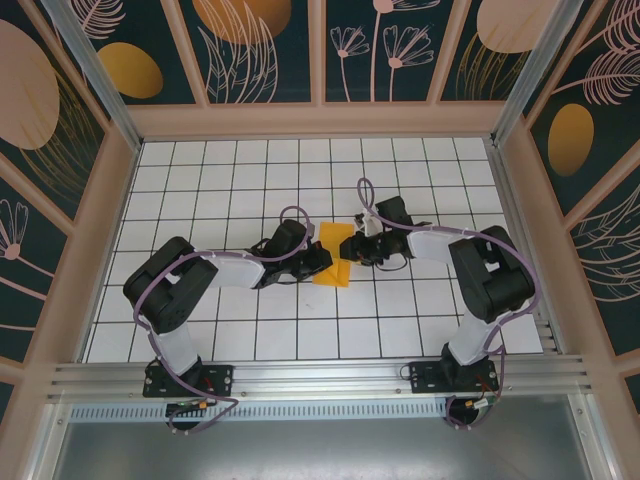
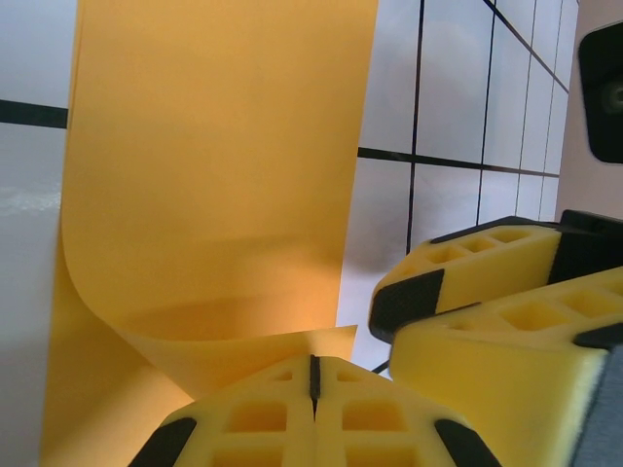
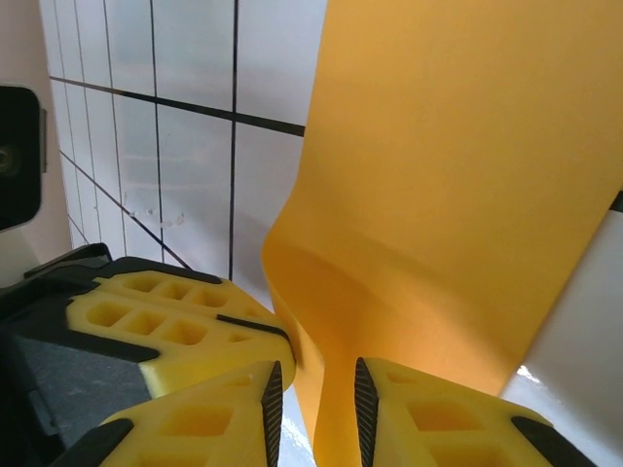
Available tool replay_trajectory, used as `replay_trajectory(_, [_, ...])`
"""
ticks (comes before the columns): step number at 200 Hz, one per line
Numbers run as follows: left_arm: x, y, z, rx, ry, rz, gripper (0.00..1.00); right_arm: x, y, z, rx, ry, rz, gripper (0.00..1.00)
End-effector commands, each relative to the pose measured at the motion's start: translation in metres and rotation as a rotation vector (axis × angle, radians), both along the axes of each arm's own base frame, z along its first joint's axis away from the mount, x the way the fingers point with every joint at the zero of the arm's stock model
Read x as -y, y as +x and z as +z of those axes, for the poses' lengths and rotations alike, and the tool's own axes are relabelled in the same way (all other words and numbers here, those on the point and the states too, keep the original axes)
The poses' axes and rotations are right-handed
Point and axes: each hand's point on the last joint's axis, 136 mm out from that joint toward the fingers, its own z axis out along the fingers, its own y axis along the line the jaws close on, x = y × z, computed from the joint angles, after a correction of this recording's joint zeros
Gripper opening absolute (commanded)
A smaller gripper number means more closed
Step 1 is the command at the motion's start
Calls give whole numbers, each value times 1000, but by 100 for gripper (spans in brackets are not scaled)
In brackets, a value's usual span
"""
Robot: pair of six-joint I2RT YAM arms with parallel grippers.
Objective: Fold a paper plane with a square sheet of paper (pick it up from the middle)
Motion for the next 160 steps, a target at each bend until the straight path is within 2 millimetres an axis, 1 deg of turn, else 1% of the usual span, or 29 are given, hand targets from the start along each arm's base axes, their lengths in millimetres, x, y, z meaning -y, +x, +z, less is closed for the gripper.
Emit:
replay_trajectory(1, [4, 3, 2, 6, 2, -1, 0, -7, -2, -4, -3, 13, 33, 25])
replay_trajectory(14, [4, 3, 2, 6, 2, 0, 0, -9, -2, -4, -1, 16, 40, 22])
replay_trajectory(71, [4, 2, 2, 5, 3, -5, 0, -16, -1, -4, -2, 36, 49, 21])
replay_trajectory(102, [3, 2, 3, 6, 1, -3, 0, -16, 0, -3, 2, 40, 46, 16])
replay_trajectory(130, [3, 2, 6, 11, 0, 0, 0, -15, 2, -4, 8, 31, 32, 6])
replay_trajectory(152, [4, 3, 15, 26, -14, 0, 0, -7, 6, -5, 28, -10, 5, 4])
replay_trajectory(160, [5, 4, 19, 35, -21, -2, 4, -3, 8, -7, 33, -28, -9, 3])
